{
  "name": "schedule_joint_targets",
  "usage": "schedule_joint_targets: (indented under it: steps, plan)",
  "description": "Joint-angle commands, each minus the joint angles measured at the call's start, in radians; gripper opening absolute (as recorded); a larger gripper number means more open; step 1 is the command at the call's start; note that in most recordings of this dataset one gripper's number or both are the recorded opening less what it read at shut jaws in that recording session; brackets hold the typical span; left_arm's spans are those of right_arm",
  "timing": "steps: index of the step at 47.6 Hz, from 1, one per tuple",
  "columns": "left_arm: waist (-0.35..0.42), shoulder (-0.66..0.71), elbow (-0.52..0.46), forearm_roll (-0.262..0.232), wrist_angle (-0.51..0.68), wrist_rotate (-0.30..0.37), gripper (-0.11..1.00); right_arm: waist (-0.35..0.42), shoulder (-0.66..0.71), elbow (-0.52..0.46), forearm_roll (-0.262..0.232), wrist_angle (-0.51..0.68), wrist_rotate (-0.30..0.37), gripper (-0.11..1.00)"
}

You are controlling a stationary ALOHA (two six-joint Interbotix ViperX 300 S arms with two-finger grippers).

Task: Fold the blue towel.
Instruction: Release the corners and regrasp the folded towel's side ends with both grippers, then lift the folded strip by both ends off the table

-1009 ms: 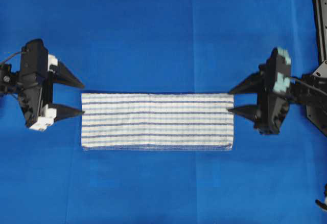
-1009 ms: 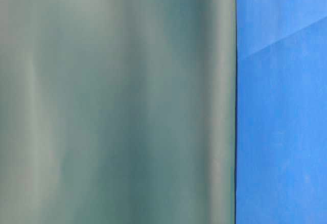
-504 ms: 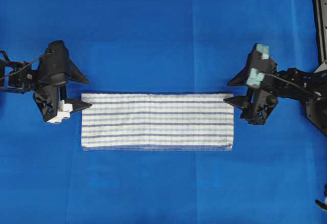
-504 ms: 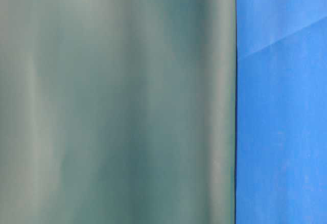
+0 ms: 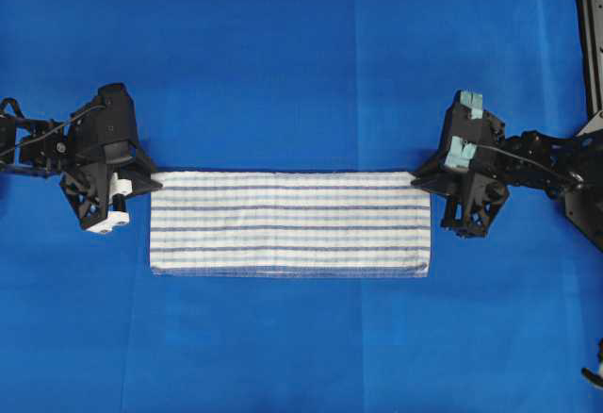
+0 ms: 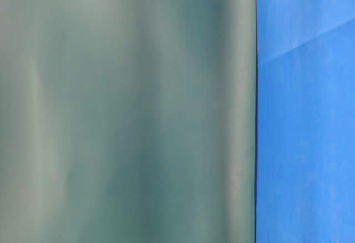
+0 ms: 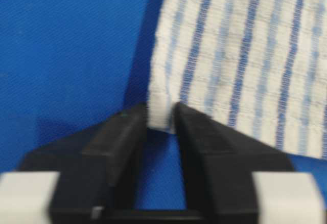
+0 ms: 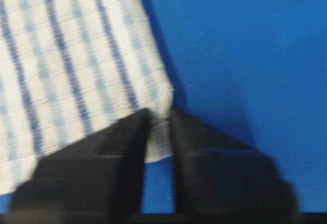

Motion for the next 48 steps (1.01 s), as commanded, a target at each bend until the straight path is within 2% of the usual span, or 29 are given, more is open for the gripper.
schedule_joint_targets:
  steps: [1,2,6,19,27,37,48]
  plan:
    - [-0.011,-0.006,-0.018,-0.002,0.002,-0.002,0.14,0.005,-0.006,-0.011,-0.002,0.000,-0.002,0.33]
    - [-0.012,-0.005,-0.021,-0.002,0.002,-0.002,0.11,0.005,-0.006,-0.011,-0.002,0.002,-0.002,0.29]
    - [-0.014,-0.009,-0.026,-0.002,0.005,-0.002,0.05,0.005,-0.008,-0.011,-0.002,0.000,-0.002,0.28]
    - [-0.014,-0.075,-0.055,0.000,0.081,0.008,0.05,0.005,-0.097,-0.008,-0.002,0.009,0.005,0.28]
    - [-0.014,-0.187,-0.084,0.002,0.201,0.011,0.05,0.002,-0.233,-0.006,-0.003,0.052,-0.002,0.28]
    - [-0.014,-0.342,-0.112,0.005,0.319,0.009,0.04,-0.012,-0.420,-0.011,-0.011,0.169,-0.006,0.28]
    - [-0.021,-0.422,-0.109,0.002,0.330,-0.005,0.04,-0.014,-0.485,-0.012,-0.012,0.199,-0.008,0.28]
